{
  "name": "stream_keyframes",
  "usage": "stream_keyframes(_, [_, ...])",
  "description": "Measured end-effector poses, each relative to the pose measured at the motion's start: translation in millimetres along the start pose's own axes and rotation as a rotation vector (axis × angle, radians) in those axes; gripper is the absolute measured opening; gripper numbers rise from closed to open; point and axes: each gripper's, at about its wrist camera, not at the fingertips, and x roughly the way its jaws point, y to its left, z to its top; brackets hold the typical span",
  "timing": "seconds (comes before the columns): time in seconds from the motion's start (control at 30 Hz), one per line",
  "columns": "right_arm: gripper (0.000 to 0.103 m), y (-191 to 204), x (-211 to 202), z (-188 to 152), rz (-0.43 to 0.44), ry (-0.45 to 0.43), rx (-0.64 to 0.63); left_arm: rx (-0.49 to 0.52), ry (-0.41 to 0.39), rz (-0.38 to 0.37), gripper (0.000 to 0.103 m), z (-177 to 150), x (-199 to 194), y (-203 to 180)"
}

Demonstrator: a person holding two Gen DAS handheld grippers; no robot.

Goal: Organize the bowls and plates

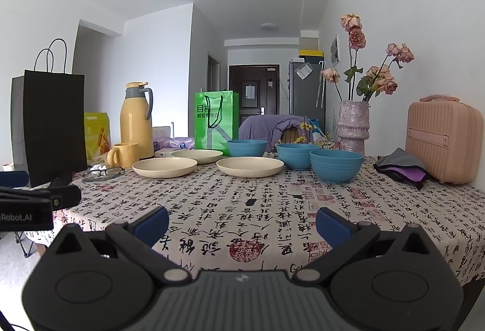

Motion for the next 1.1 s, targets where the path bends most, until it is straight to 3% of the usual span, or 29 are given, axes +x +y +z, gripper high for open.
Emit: stream_keyframes(1.1, [0.103,-0.5,2.6,0.3,-0.007,-0.003,0.007,0.005,0.005,0.004,0.103,-1.2,1.4,2.4])
